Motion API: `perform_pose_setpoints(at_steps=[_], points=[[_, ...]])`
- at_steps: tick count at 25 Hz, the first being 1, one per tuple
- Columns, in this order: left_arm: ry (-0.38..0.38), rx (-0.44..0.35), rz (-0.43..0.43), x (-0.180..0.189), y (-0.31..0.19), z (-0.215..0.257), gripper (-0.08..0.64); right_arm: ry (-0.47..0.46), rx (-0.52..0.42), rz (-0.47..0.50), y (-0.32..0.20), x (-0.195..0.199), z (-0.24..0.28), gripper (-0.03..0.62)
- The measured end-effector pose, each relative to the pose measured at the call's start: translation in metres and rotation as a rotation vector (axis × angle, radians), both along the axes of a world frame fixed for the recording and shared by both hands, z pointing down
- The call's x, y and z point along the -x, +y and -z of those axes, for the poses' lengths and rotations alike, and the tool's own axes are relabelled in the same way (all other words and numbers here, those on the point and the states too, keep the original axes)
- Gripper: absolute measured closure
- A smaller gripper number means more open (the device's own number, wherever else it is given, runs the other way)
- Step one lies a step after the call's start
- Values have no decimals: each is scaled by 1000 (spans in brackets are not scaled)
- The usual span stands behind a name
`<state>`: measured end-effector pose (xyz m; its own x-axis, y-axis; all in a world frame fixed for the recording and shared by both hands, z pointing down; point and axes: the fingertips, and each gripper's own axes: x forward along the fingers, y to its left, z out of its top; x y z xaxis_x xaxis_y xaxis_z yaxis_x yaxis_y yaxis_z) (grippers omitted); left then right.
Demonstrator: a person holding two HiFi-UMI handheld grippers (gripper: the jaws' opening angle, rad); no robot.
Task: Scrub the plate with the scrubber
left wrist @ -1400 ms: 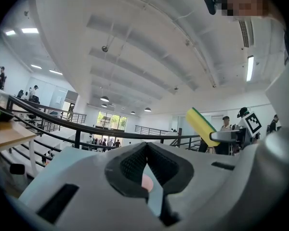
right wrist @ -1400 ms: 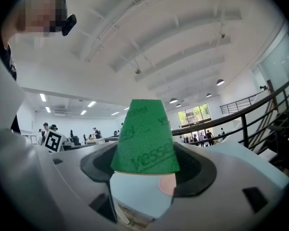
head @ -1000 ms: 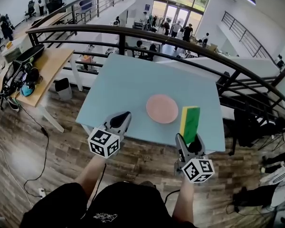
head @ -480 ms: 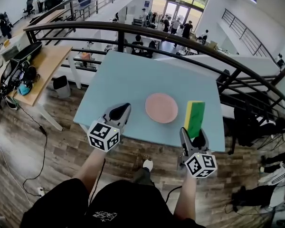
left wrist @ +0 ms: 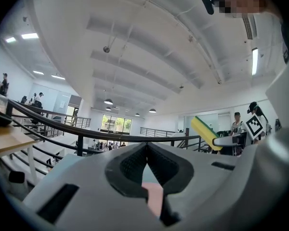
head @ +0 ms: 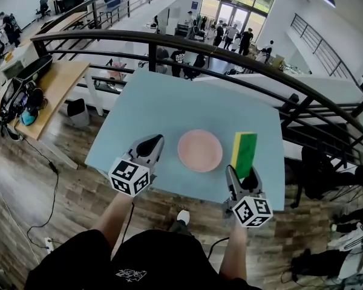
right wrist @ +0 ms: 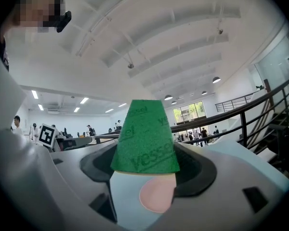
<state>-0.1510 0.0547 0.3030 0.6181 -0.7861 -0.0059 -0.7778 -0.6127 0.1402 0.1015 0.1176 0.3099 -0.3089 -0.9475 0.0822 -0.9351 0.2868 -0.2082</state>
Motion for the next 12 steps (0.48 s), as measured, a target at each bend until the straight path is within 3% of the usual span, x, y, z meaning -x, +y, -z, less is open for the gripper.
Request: perform_pose_setpoints(at_steps=[12], points=[[-4, 84, 25, -77, -70, -23, 552, -26, 48, 113, -105, -60, -16, 259]])
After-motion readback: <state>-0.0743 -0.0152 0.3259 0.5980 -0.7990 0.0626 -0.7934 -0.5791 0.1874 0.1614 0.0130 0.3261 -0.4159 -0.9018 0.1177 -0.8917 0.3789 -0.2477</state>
